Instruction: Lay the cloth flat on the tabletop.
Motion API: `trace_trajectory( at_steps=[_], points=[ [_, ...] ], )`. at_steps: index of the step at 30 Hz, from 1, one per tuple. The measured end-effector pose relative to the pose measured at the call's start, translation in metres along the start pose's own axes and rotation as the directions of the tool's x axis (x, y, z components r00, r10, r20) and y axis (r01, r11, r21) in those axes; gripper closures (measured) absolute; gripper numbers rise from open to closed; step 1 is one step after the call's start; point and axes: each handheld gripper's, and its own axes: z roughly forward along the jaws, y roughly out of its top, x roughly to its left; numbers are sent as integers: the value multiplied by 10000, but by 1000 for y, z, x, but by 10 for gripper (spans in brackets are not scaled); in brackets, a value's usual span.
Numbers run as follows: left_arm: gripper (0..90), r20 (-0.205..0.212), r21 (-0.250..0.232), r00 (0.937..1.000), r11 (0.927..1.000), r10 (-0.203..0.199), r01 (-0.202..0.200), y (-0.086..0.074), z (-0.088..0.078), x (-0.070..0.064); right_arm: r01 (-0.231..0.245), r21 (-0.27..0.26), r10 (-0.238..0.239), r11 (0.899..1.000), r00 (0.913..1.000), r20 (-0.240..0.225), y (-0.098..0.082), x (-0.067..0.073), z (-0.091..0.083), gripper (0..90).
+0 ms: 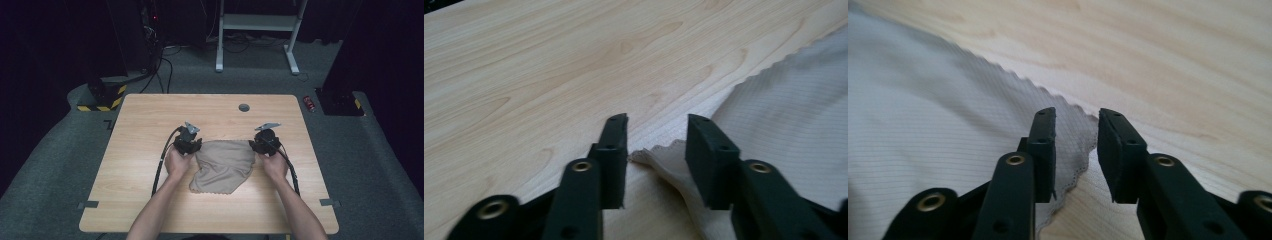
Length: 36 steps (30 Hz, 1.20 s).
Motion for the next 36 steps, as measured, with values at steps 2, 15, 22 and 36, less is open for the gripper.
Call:
trace_trajectory(
  at_steps=[2, 15, 22, 36],
  points=[
    [562, 265, -144, 9994, 9996, -231, 235, -3, -11, 2, 25, -401, -33, 9992, 9998, -201, -4, 1, -14, 657],
    [451, 975, 51, 9952, 10000, 14, -19, -69, -64, -31, 886, -454, -944, 9950, 9845, -1477, -68, 41, -53, 663],
    [416, 653, -5, 9972, 9993, -376, 377, -94, -67, -33, 626, -85, -632, 9980, 9874, -1449, -74, 45, -38, 673],
    [333, 580, -228, 9956, 9969, -739, 753, -104, -64, -29, 1093, -230, -1115, 9937, 9826, -1487, -68, 52, -49, 886]
  ],
)
